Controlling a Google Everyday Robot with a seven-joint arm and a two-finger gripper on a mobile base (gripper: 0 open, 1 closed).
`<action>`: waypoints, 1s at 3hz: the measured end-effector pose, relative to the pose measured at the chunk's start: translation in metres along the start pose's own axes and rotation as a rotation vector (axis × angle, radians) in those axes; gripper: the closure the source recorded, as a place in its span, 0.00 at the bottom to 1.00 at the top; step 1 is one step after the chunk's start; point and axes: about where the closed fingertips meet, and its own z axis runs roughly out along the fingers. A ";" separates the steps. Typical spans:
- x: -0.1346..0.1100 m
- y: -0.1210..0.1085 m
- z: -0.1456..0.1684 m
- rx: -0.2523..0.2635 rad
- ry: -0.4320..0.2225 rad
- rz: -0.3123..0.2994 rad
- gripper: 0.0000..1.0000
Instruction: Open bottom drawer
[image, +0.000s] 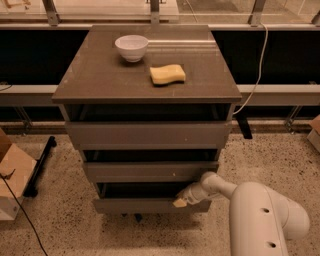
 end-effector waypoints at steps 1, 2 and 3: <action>0.001 0.002 0.001 0.010 0.022 -0.021 0.34; 0.001 0.002 0.001 0.010 0.022 -0.021 0.11; 0.007 0.007 0.002 0.037 0.058 -0.065 0.00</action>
Offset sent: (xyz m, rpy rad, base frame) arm -0.0178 -0.0041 -0.0012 -0.1825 -0.0386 0.1020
